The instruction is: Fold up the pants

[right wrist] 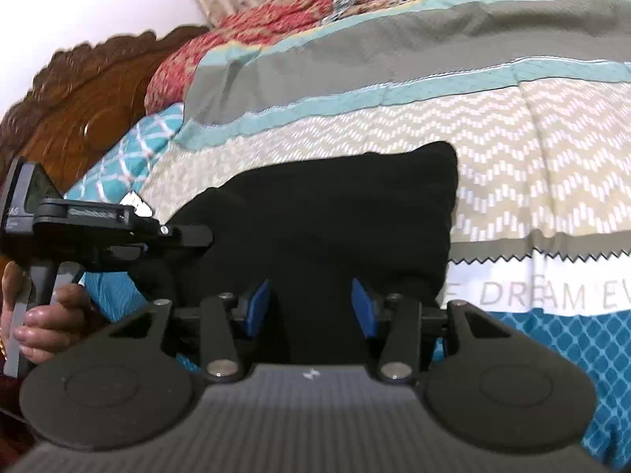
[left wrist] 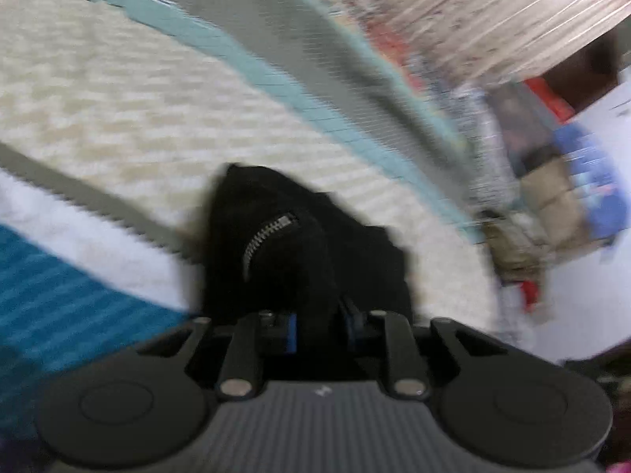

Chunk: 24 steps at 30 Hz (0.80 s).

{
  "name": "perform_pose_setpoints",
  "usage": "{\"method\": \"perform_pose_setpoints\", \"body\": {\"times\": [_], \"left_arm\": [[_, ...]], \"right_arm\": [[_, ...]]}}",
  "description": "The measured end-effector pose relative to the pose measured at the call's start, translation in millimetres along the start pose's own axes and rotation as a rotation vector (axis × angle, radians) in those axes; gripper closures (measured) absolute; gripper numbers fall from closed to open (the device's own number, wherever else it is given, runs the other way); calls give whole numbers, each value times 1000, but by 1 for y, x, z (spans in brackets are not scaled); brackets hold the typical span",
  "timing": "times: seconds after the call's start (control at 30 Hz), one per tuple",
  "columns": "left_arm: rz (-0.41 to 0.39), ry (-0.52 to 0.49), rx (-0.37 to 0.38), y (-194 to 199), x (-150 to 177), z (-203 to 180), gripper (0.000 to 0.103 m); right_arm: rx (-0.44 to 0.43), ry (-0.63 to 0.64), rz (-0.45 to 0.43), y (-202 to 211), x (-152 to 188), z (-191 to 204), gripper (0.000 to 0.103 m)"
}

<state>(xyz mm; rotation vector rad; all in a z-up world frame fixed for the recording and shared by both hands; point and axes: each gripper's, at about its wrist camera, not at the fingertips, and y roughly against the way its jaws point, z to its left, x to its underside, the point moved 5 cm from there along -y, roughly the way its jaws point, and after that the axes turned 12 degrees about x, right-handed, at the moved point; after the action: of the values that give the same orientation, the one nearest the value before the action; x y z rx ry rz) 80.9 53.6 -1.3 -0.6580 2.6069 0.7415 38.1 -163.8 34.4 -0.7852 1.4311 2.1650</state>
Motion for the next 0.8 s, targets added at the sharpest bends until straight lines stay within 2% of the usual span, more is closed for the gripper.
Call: {"method": "perform_pose_setpoints", "body": {"times": [0.07, 0.1, 0.17, 0.2, 0.23, 0.3, 0.37, 0.4, 0.47, 0.63, 0.7, 0.8], "left_arm": [[-27, -17, 35, 0, 0, 1, 84], [-43, -25, 11, 0, 0, 8, 81], [-25, -41, -163, -6, 3, 36, 78], [27, -19, -217, -12, 9, 53, 78], [21, 5, -210, -11, 12, 59, 78], [-7, -21, -201, -4, 13, 50, 75], [-11, -82, -243, 3, 13, 39, 63], [-21, -98, -260, 9, 14, 36, 52], [-63, -107, -259, 24, 12, 33, 50], [-153, 9, -203, 58, 1, 38, 44], [-163, 34, -174, 57, -4, 39, 40], [-131, 10, -183, 40, -2, 36, 34]], "right_arm": [[11, -4, -8, 1, 0, -2, 54], [15, -5, -3, 1, 1, -3, 54], [20, -9, 23, -4, 6, -4, 54], [18, -11, 35, -7, 8, -3, 54], [10, -12, 44, -9, 10, -2, 54], [19, 10, 39, -9, 10, 3, 53], [24, 19, 39, -8, 9, 4, 53], [20, 6, 39, -8, 8, 2, 53], [11, -18, 26, -3, 5, -3, 53], [-9, -66, -33, 12, -6, -12, 53], [-23, -91, -39, 13, -10, -14, 53], [-53, -126, -9, 7, -8, -17, 53]]}}
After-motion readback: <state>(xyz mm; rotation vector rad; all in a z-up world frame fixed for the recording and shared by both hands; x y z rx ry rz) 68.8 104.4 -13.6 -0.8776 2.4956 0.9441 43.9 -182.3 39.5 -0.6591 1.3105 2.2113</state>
